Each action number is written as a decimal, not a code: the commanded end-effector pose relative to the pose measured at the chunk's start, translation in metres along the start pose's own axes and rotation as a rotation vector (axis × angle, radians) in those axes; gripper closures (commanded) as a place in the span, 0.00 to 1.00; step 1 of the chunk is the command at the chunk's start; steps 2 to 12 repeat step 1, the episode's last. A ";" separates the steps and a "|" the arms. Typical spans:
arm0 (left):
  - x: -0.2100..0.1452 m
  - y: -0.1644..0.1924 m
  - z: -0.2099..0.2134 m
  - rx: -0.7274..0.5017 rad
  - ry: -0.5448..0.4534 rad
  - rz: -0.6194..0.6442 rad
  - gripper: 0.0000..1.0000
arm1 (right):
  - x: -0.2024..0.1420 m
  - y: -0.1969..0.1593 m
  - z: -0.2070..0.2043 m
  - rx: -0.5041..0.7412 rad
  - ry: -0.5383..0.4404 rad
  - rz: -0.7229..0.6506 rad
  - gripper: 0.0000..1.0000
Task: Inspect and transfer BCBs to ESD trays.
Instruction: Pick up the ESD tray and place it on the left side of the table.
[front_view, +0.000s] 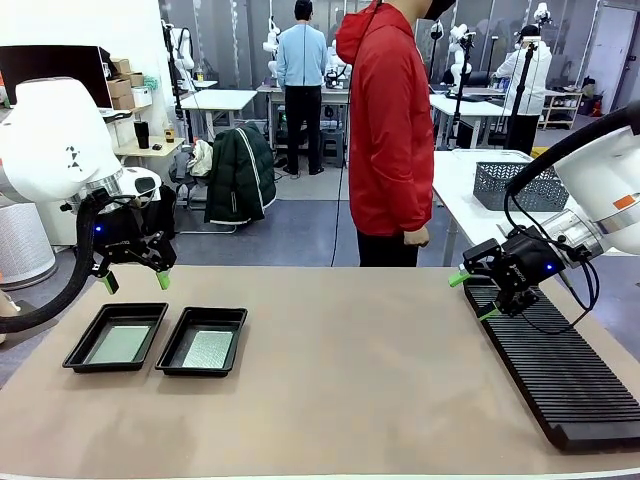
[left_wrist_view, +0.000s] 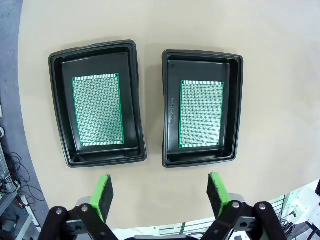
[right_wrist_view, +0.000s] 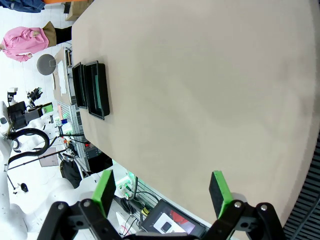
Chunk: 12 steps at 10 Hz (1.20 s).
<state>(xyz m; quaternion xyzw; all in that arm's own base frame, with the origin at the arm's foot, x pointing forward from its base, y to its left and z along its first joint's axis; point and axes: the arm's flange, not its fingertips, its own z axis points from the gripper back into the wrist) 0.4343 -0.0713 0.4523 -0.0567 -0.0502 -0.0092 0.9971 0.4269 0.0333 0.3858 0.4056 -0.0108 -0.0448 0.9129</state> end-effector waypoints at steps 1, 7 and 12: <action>0.000 0.001 0.001 -0.001 -0.001 0.002 0.00 | 0.001 0.002 0.000 -0.016 -0.008 -0.020 0.00; 0.000 0.001 0.001 -0.001 -0.001 0.002 0.00 | 0.001 0.002 0.000 -0.016 -0.008 -0.020 0.00; 0.000 0.001 0.001 -0.001 -0.001 0.002 0.00 | 0.001 0.002 0.000 -0.016 -0.008 -0.020 0.00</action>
